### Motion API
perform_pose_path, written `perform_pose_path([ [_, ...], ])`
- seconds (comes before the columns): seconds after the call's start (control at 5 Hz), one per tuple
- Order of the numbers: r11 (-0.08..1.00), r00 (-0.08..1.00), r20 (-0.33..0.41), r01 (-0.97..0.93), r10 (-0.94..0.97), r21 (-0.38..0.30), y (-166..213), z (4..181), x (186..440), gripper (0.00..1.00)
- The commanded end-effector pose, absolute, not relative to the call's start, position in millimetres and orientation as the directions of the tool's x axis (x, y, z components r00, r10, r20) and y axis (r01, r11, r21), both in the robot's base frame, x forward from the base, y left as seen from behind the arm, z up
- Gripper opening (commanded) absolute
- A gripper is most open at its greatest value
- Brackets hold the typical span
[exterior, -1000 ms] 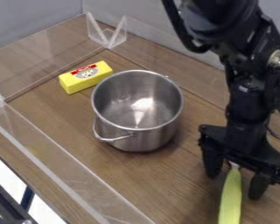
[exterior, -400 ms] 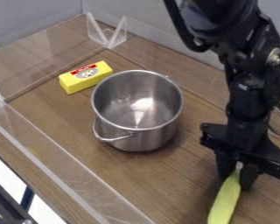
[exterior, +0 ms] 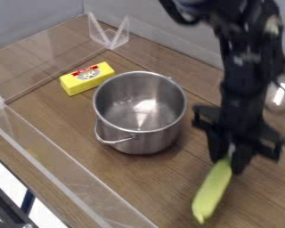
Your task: Put the green spoon into the silver pot
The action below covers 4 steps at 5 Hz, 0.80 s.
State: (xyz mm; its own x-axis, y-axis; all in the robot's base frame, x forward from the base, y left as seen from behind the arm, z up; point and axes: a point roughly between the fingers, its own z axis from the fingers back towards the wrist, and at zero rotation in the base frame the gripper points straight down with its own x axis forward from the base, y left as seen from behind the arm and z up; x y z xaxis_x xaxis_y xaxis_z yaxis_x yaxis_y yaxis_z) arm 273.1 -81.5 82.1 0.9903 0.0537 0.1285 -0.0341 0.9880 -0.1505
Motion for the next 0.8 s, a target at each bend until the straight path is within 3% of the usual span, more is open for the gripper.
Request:
perform_pose_path([
  [0.0,0.986,0.967,0.236,-0.064,0.1,-0.156,-51.2,136.5,285.7,0.0],
  [0.2,0.983,0.954,0.269,-0.092,0.133,-0.157,-11.9,153.5,283.1,0.0],
  [0.6,0.988,0.965,0.257,-0.015,0.054,-0.151,-73.5,134.2,275.1,0.0],
])
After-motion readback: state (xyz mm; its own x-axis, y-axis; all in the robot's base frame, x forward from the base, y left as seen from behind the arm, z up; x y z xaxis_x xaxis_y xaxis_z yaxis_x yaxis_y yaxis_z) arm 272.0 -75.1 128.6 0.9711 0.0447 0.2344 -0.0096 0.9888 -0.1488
